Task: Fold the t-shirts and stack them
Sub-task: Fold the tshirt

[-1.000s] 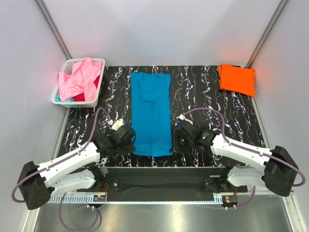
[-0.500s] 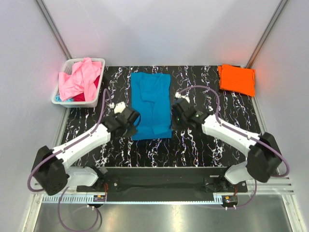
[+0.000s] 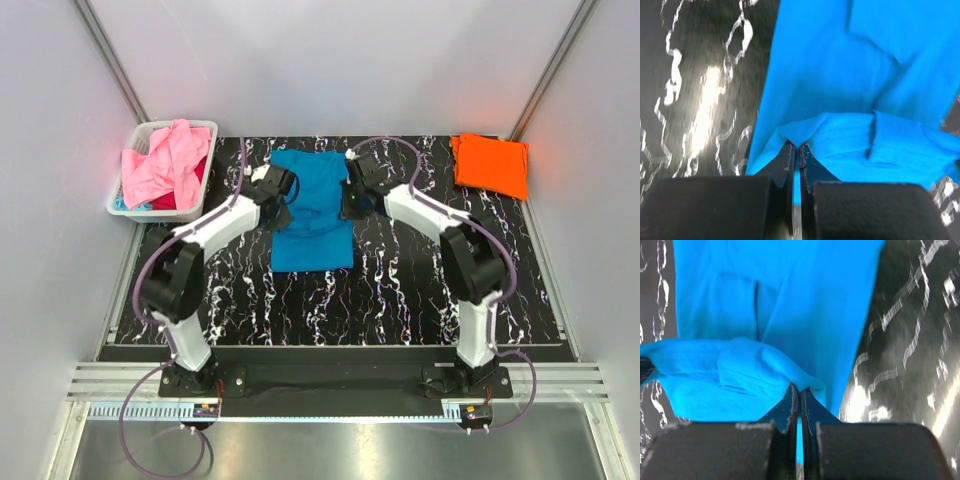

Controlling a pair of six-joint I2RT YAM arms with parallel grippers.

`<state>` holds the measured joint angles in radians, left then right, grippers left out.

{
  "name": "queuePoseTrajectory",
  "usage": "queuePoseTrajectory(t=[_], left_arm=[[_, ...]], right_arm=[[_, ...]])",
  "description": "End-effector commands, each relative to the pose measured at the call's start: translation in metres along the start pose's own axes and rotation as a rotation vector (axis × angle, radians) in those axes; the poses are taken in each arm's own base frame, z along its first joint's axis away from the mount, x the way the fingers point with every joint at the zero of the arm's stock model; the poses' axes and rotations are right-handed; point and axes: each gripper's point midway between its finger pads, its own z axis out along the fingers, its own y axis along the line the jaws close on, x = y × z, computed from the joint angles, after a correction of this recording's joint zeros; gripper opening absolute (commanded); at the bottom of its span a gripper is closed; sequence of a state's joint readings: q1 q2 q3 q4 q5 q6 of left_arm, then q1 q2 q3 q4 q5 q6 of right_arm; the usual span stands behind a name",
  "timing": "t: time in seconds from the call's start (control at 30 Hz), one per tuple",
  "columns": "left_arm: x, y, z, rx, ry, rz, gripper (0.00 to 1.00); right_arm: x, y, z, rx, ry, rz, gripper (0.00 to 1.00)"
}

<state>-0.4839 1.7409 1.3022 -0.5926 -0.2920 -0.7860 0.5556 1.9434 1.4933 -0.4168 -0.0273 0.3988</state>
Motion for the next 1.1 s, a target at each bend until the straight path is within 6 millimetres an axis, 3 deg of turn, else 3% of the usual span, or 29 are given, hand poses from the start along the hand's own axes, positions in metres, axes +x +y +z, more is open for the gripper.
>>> queuePoseTrajectory(t=[0.0,0.17,0.2,0.23,0.27,0.3,0.37,0.43,0.5,0.6,0.77,0.9,0.97,1.07], left_arm=[[-0.024,-0.01,0.024,0.023,-0.008,-0.015,0.0],[-0.041,-0.014,0.048,0.01,-0.008,-0.029,0.0],[-0.046,-0.013,0.052,0.011,-0.006,-0.036,0.0],[-0.044,-0.011,0.063,-0.001,0.007,-0.027,0.01],[-0.054,-0.015,0.064,0.006,-0.011,-0.032,0.07],[-0.057,-0.012,0.067,0.003,-0.011,-0.034,0.27],[-0.067,-0.015,0.074,0.022,-0.041,-0.023,0.45],[-0.08,-0.016,0.077,0.046,-0.075,-0.027,0.54],[-0.091,-0.011,0.076,0.051,-0.099,-0.043,0.58],[-0.109,-0.006,0.071,0.053,-0.157,-0.086,0.6],[-0.118,-0.003,0.056,0.08,-0.224,-0.107,0.61],[-0.109,-0.006,0.04,0.138,-0.195,-0.106,0.6],[-0.098,-0.002,0.037,0.137,-0.162,-0.11,0.59],[-0.084,0.002,0.032,0.142,-0.121,-0.109,0.49]], right_arm=[[-0.048,0.01,0.014,-0.082,-0.067,-0.037,0.0],[-0.067,-0.004,0.041,-0.086,-0.059,-0.013,0.0],[-0.079,-0.008,0.041,-0.091,-0.078,-0.003,0.0],[-0.076,-0.01,0.05,-0.1,-0.059,0.002,0.0],[-0.079,-0.013,0.052,-0.101,-0.061,0.01,0.07],[-0.083,-0.014,0.053,-0.103,-0.067,0.031,0.25],[-0.083,-0.02,0.058,-0.102,-0.058,0.045,0.38],[-0.084,-0.02,0.058,-0.101,-0.06,0.048,0.52],[-0.081,-0.021,0.059,-0.1,-0.053,0.049,0.56],[-0.077,-0.025,0.06,-0.093,-0.046,0.051,0.59],[-0.069,-0.025,0.055,-0.097,-0.04,0.051,0.58],[-0.069,-0.03,0.035,-0.066,-0.064,0.05,0.57],[-0.056,-0.034,0.033,-0.056,-0.038,0.056,0.57],[-0.041,-0.037,0.031,-0.059,-0.012,0.069,0.52]])
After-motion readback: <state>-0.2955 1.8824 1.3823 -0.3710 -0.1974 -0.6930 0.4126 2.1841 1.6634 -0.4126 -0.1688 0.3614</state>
